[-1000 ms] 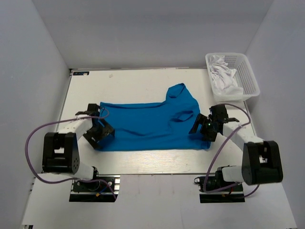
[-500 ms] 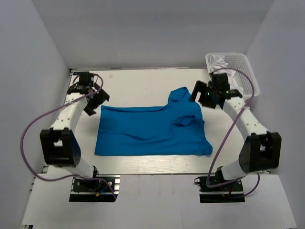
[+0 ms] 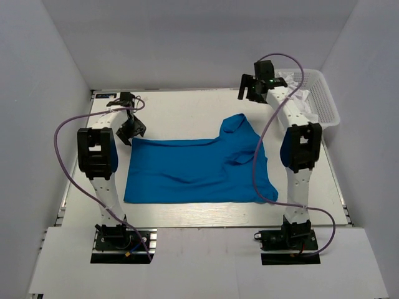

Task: Fold and stack the t-shirts
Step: Grap the side of the flattened tshirt furthest away from the robot with both arms

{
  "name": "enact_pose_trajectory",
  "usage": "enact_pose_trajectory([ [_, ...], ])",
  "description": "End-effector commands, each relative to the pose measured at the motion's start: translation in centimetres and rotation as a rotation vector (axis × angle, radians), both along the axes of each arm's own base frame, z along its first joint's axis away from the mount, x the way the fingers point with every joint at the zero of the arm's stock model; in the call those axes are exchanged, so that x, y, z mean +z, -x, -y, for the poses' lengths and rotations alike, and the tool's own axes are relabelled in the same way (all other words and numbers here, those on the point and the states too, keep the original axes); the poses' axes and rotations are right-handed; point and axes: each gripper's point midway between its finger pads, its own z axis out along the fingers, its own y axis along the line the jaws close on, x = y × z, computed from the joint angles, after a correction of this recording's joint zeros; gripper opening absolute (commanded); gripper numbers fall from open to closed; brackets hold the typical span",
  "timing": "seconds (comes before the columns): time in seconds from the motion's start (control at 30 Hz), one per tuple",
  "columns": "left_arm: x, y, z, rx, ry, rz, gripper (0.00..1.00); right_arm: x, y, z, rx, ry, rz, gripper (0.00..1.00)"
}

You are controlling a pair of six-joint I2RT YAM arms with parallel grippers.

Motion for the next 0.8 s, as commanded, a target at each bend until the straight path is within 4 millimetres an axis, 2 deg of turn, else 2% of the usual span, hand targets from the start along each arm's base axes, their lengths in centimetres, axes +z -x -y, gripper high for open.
enact_pose_trajectory([
  [0.0, 1.1, -1.3, -0.8, 0.008, -0.038, 0.034, 0.72, -2.7, -1.1, -0.5, 0.037, 0.079, -0.042, 0.90],
  [0.03, 1.3, -1.9, -0.8, 0.008, -0.038, 0.045, 0.70, -2.8, -1.5, -0.8, 0.047, 0.077, -0.029, 0.90],
  [0.07, 0.9, -1.9, -0.8, 0.008, -0.038, 0.031, 0.66, -4.6, -1.7, -1.1, 0.057, 0.080, -0.051, 0.90],
  [0.1, 0.1, -2.0, -0.8, 0.007, -0.038, 0.016, 0.64, -4.8, -2.1, -1.5, 0.064, 0.082, -0.034, 0.90],
  [0.17, 0.0, -2.3, -0.8, 0.007, -0.038, 0.005, 0.59, -6.3, -2.9, -1.7, 0.068, 0.084, -0.024, 0.88],
  [0.23, -0.4, -2.5, -0.8, 0.007, -0.039, -0.007, 0.52, -6.8, -3.4, -2.0, 0.075, 0.088, -0.017, 0.80],
  [0.3, -0.2, -2.8, -0.8, 0.007, -0.038, 0.002, 0.42, -7.8, -3.5, -2.0, 0.072, 0.088, -0.030, 0.72],
  [0.33, -0.6, -2.7, -0.8, 0.007, -0.039, -0.009, 0.39, -8.0, -3.7, -1.2, 0.059, 0.087, -0.032, 0.68],
  [0.37, -0.7, -2.5, -0.8, 0.007, -0.039, -0.018, 0.32, -8.2, -3.4, -1.9, 0.069, 0.084, -0.038, 0.68],
  [0.47, -0.9, -2.2, -0.7, 0.004, -0.030, -0.027, 0.18, -9.6, -2.6, -1.6, 0.063, 0.092, -0.072, 0.65],
  [0.53, -1.2, -1.5, -0.5, 0.001, -0.022, -0.043, 0.14, -10.6, -1.7, -1.4, 0.061, 0.093, -0.106, 0.64],
  [0.57, -1.2, -1.5, -0.5, 0.001, -0.022, -0.043, 0.14, -10.4, -1.7, -1.3, 0.055, 0.091, -0.105, 0.64],
  [0.63, -1.3, -1.5, -0.3, -0.001, -0.013, -0.043, 0.09, -10.9, -1.0, -1.0, 0.050, 0.105, -0.127, 0.60],
  [0.77, -1.2, -1.7, 0.0, -0.015, 0.003, -0.036, 0.00, -10.5, -0.7, -0.9, 0.049, 0.098, -0.119, 0.54],
])
